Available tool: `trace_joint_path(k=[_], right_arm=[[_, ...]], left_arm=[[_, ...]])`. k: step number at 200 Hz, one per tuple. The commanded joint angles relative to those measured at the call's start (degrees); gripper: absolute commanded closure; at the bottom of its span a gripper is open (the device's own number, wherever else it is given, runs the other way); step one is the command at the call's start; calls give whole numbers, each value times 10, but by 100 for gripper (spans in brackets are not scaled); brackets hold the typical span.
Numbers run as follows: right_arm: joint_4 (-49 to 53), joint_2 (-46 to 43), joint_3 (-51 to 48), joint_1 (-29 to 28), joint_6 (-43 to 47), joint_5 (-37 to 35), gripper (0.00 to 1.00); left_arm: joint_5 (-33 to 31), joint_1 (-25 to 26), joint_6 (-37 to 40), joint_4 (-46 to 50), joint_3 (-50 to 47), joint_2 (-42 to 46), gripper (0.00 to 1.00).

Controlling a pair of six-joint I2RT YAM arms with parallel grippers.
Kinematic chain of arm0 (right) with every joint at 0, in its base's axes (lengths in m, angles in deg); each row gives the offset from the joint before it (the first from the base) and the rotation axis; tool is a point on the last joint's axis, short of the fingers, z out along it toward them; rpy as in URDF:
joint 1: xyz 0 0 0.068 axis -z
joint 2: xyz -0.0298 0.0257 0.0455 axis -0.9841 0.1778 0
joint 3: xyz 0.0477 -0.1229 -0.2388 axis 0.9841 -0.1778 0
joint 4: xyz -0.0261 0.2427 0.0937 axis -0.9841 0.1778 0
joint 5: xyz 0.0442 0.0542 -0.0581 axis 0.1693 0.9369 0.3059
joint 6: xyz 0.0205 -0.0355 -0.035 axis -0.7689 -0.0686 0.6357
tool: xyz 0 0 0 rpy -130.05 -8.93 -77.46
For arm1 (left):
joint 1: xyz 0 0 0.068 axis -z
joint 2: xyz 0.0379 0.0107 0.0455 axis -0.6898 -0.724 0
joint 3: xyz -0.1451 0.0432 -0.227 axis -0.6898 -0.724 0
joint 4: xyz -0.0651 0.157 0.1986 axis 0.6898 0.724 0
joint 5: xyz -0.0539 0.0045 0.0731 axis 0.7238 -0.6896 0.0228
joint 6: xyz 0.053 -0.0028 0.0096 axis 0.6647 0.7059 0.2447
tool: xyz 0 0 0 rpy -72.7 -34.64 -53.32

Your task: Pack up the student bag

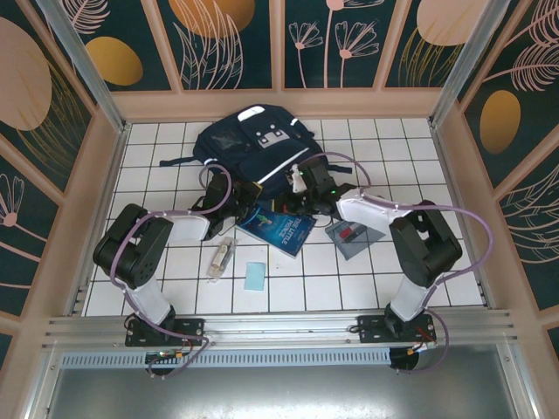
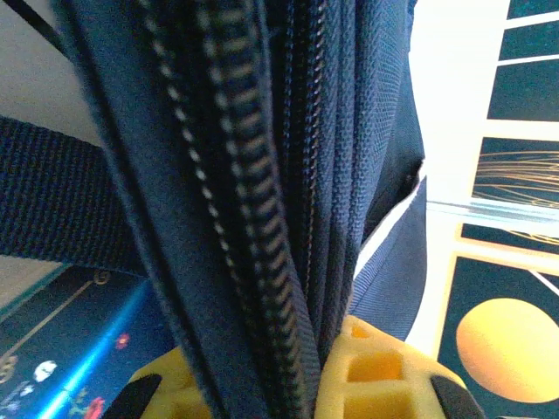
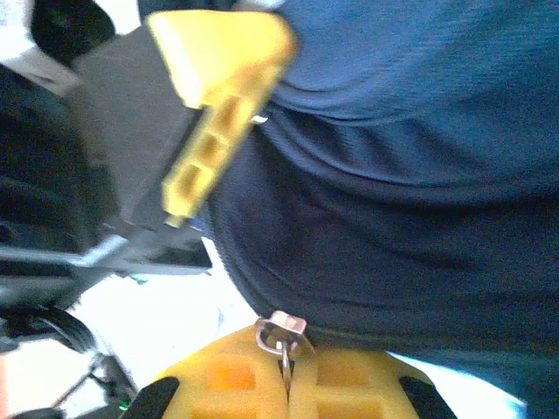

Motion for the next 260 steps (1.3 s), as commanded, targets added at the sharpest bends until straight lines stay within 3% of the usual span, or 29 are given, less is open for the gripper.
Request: trace_joint_path(k=[1,45,94,112,142,197,225,256,260], right_arm=[[164,-32,-13,39,98,-73,100],[203,-39,13,107,152,-184,100],[188,18,69,165,210,-371,100],[180,35,80,184,217,-390,100],[198,4,59,181,218,-343,100],[239,-197,-87,134,139,-192,100],[150,-249,-150,79,68,-130,100],[8,-217,-159,55,15,-84,100],[-9,-208,-157,56,10,-75,100]], left_arm=[[-65,-10,43,21,-24,37,100],[-30,-10,84,37,-19,38,100],[33,-10,145,71,9,51,100],[56,-10,164,90,20,57,100],[45,-10,211,124,52,44,100],[63,-10,219,101,162,-52,100],[41,-11,233,106,240,-95,100],[49,-16,234,102,324,-150,100],[51,-18,236,106,333,-155,93]])
